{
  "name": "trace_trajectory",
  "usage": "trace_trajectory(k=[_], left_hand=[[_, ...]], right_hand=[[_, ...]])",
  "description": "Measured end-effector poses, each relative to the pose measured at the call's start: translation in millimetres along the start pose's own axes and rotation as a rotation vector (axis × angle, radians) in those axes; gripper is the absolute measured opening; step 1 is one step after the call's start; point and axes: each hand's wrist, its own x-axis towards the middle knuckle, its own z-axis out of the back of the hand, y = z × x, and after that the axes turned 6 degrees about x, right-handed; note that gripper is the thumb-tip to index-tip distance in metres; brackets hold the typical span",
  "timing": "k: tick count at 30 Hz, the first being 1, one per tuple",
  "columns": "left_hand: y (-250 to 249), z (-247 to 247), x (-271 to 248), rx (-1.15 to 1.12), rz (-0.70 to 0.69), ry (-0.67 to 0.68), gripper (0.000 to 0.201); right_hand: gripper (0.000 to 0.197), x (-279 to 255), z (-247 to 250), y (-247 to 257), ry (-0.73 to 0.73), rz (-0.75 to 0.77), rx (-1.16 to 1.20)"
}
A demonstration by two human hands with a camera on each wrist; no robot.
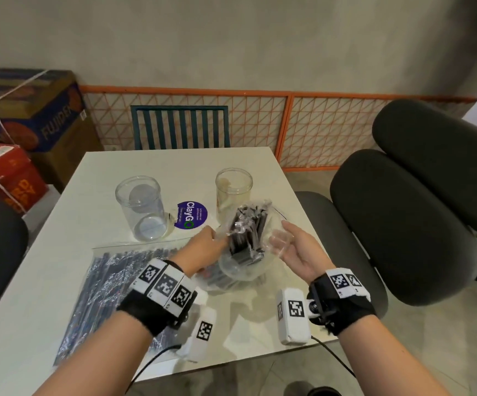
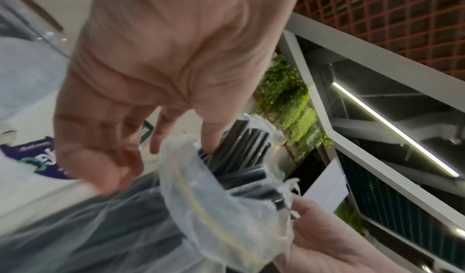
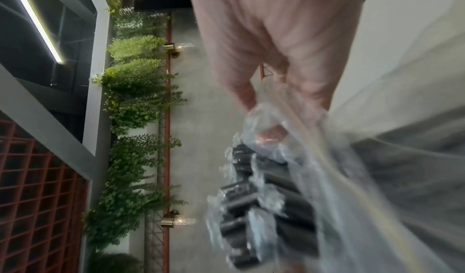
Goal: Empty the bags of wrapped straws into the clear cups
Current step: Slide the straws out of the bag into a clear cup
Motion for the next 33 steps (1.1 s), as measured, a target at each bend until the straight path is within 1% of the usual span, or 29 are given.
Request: trace_trajectory(k=[1, 2, 3, 4, 5, 6, 7, 8, 9, 10, 11, 13, 14, 15, 17, 18, 20, 22, 23, 25, 27, 28, 30, 31, 33], left_hand=[[1.8, -1.5, -0.6, -0.039, 0.000, 0.019, 0.011], [2.6, -2.4, 0.8, -0.082, 0.020, 0.013, 0.008], [3.9, -3.4, 2.2, -0.143, 0.057, -0.005, 0.011], [5.8, -4.9, 4.4, -0.264, 0.119, -0.023, 0.015], [6.1, -6.8, 5.0, -0.454, 0.197, -0.024, 0.020], [6.2, -8.6, 4.7, -0.665, 0.268, 0.011, 0.024], [5.3, -10.4, 2.2, -0.872, 0.322, 0.049, 0.026], [5.8, -12.2, 0.3, -1.059, 0.362, 0.090, 0.028], [4.9, -15.2, 0.1, -1.228, 0.384, 0.121, 0.030], [6.2, -18.0, 2.1, -1.335, 0.401, 0.145, 0.034], [6.3, -19.8, 2.9, -1.393, 0.391, 0.162, 0.037], [10.8, -24.2, 8.6, -1.292, 0.356, 0.159, 0.033], [13.6, -24.8, 12.5, -1.198, 0.329, 0.173, 0.033], [14.7, -24.9, 14.4, -1.121, 0.287, 0.215, 0.034], [19.8, -25.8, 18.8, -0.918, 0.243, 0.257, 0.038], [23.3, -27.3, 22.5, -0.839, 0.241, 0.239, 0.038], [24.6, -30.5, 25.4, -0.797, 0.218, 0.151, 0.027], [22.9, -31.4, 27.2, -0.783, 0.216, 0.026, 0.015], [21.8, -31.0, 28.2, -0.790, 0.226, -0.027, 0.013], [21.3, -29.5, 30.1, -0.825, 0.294, -0.068, 0.017], [24.3, -28.5, 31.1, -0.961, 0.353, -0.018, 0.024], [25.6, -29.5, 31.7, -1.040, 0.390, 0.004, 0.025], [28.5, -33.3, 32.2, -1.136, 0.422, 0.028, 0.024], [26.5, -34.3, 29.2, -1.177, 0.406, 0.031, 0.024], [14.9, -32.2, 16.2, -1.222, 0.322, 0.036, 0.020]], right_hand=[[0.002, -3.9, -0.3, -3.7, 0.051, 0.023, -0.011], [0.005, -5.3, 1.8, -8.4, 0.076, 0.042, -0.048], [0.012, -6.5, 4.1, -12.5, 0.079, 0.063, -0.137], [0.018, -5.4, 7.4, -16.1, 0.033, 0.073, -0.233], [0.022, -4.5, 10.3, -18.7, -0.026, 0.079, -0.308], [0.026, -0.7, 14.5, -21.4, -0.073, 0.056, -0.325], [0.030, 0.6, 18.4, -24.0, -0.093, 0.009, -0.311], [0.037, 2.2, 22.2, -25.6, -0.118, -0.047, -0.224], [0.049, 3.4, 25.0, -26.6, -0.144, -0.094, -0.096], [0.060, 5.5, 27.9, -27.0, -0.150, -0.119, -0.009], [0.062, 5.7, 28.9, -26.9, -0.123, -0.131, 0.034], [0.046, 2.2, 27.6, -25.9, -0.024, -0.090, -0.018], [0.042, 3.4, 29.5, -24.1, 0.023, -0.068, -0.074], [0.039, 3.6, 30.5, -21.7, 0.056, -0.053, -0.148], [0.031, 0.8, 29.1, -15.0, 0.027, 0.018, -0.363], [0.026, -2.2, 27.4, -12.0, -0.013, 0.063, -0.457], [0.015, -4.4, 26.1, -9.2, -0.065, 0.132, -0.574], [0.018, -2.9, 26.7, -8.2, -0.101, 0.173, -0.616], [0.020, -0.3, 28.0, -8.0, -0.104, 0.181, -0.609], [0.023, 1.8, 27.1, -7.8, -0.095, 0.140, -0.492], [0.024, 6.9, 28.2, -11.9, -0.119, 0.023, -0.259], [0.025, 8.8, 28.9, -17.1, -0.160, -0.044, -0.189], [0.027, 12.8, 28.3, -27.0, -0.185, -0.106, -0.185], [0.030, 12.9, 26.2, -29.6, -0.177, -0.129, -0.192], [0.026, 6.5, 21.1, -24.7, -0.143, -0.145, -0.275]])
